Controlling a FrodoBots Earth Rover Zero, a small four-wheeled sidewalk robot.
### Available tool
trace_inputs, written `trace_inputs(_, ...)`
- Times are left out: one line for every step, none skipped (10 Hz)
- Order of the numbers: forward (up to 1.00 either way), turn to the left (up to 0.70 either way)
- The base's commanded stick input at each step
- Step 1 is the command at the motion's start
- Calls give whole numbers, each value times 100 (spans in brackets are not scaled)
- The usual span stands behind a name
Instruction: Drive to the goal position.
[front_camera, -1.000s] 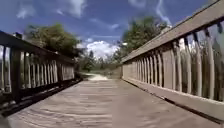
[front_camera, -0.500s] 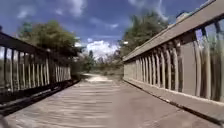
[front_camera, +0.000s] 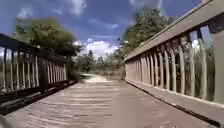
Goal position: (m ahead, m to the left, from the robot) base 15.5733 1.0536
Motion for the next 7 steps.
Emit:
trace_inputs(84, 0)
trace_inputs(84, 0)
trace_inputs(84, 0)
trace_inputs(84, 0)
trace_inputs(84, 0)
trace_inputs(84, 0)
trace_inputs(84, 0)
